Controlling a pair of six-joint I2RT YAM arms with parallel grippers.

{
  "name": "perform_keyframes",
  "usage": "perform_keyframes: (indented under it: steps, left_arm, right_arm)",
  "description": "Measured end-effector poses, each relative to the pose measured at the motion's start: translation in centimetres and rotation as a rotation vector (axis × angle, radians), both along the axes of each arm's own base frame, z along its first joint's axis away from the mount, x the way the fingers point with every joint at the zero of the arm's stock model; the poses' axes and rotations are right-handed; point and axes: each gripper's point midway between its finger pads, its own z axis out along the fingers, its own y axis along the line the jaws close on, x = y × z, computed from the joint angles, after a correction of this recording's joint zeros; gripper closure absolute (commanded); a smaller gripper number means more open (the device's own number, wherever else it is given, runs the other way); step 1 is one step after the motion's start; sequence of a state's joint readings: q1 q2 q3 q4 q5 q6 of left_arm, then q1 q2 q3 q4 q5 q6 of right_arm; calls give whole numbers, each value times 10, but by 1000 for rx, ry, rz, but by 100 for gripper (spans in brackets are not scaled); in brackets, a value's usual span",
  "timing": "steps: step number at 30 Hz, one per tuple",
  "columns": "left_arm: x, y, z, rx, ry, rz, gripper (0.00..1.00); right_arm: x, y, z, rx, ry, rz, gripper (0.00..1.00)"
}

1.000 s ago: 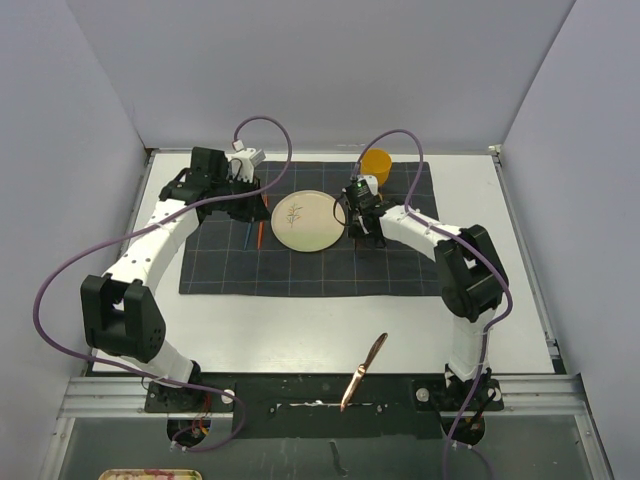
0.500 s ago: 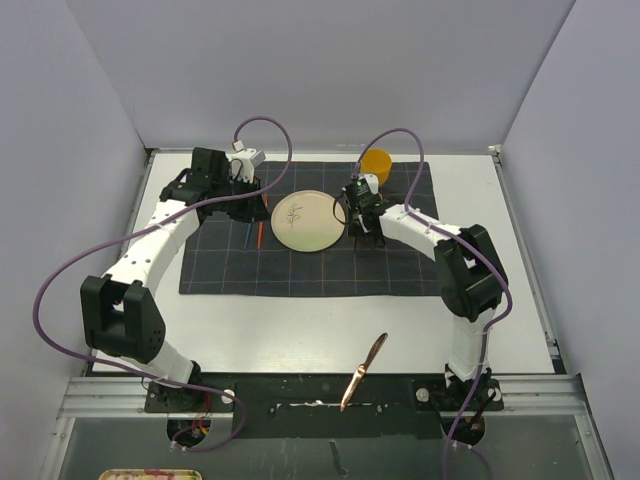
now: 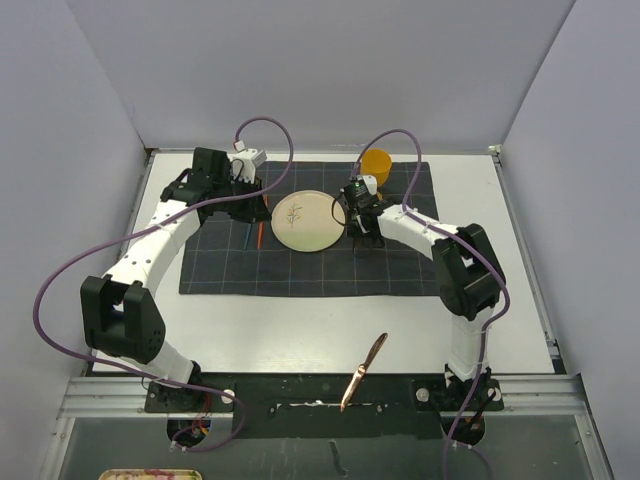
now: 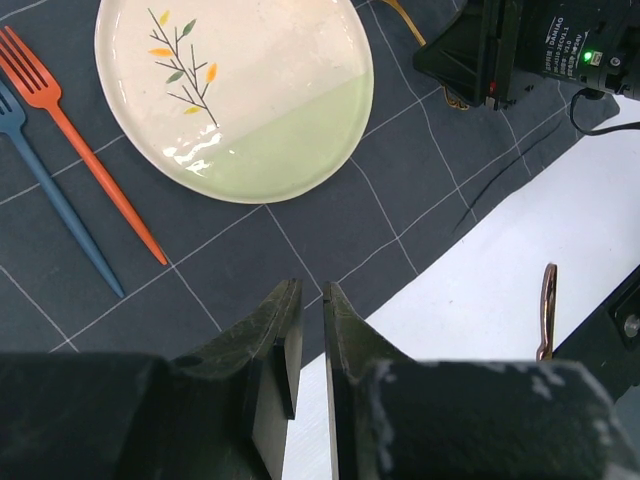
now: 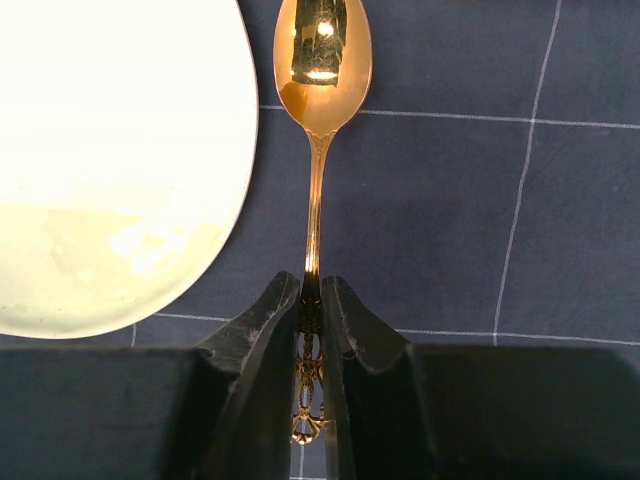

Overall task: Set the dinner table for one person
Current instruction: Place the spoon on the napkin.

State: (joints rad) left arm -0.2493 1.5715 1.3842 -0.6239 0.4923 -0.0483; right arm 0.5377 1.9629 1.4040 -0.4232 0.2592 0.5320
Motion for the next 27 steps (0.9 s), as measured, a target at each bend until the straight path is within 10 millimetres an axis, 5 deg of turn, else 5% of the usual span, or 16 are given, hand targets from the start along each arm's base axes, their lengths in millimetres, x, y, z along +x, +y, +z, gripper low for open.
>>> perform_keyframes:
  steps: [27]
  left_arm:
    - [-2, -2, -2, 11, 1, -2, 86]
  right_arm:
    - [1, -1, 0, -6, -4, -4, 100]
